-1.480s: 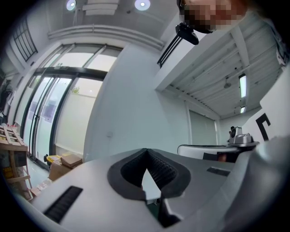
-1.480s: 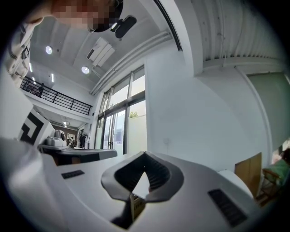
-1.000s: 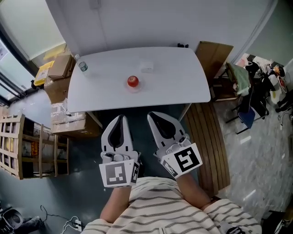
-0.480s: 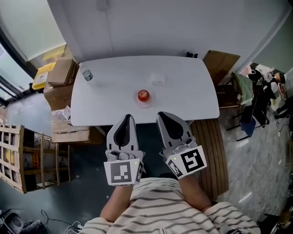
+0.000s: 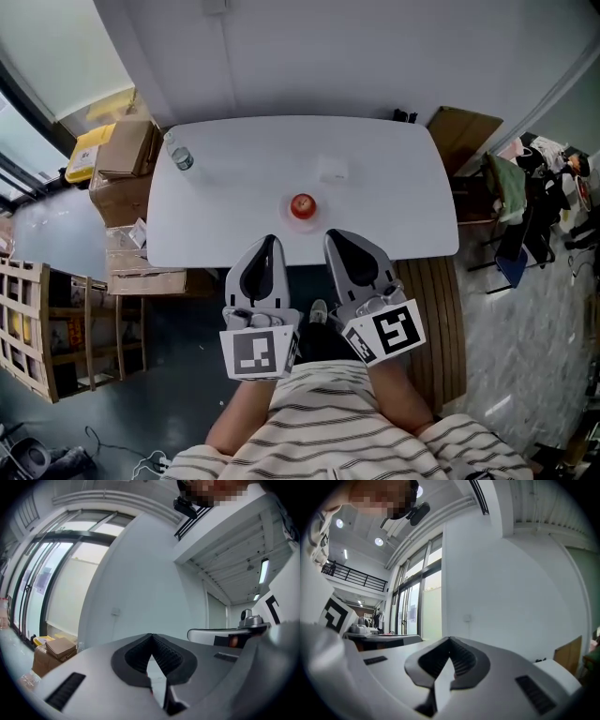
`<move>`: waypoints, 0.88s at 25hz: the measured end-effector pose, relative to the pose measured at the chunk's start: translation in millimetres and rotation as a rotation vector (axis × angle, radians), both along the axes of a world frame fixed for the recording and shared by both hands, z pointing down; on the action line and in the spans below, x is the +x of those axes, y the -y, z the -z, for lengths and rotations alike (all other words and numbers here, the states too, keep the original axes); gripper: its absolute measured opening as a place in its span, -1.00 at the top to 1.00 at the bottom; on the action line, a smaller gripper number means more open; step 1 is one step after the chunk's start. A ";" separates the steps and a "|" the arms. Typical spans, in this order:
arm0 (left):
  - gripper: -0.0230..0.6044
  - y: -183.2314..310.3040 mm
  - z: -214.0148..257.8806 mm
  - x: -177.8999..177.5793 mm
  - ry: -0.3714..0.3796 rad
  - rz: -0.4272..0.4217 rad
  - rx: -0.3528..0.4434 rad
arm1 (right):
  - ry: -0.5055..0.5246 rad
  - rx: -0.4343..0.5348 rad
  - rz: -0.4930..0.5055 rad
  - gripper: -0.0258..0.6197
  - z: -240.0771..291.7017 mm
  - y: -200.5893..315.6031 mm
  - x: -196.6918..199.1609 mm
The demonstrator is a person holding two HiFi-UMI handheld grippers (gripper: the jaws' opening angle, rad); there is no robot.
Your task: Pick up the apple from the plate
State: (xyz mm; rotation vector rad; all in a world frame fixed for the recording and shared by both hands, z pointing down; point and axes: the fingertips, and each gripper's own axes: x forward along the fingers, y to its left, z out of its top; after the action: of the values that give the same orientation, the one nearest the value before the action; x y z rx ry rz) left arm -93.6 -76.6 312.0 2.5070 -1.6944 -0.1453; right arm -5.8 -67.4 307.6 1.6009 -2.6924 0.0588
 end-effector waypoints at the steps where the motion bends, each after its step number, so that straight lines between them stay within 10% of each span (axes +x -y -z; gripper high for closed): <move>1: 0.91 4.8 -1.8 1.2 0.002 0.007 -0.006 | 0.000 -0.002 0.005 0.88 -2.1 5.6 1.3; 22: 0.91 89.6 -43.1 48.7 0.058 0.081 -0.048 | -0.001 -0.058 0.092 0.88 -50.8 99.4 54.5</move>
State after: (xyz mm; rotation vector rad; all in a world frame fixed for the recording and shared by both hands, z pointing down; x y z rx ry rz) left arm -44.8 -166.3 355.2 2.4322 -1.8003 -0.0394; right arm 48.7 -166.8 358.4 1.4598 -2.7320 0.1344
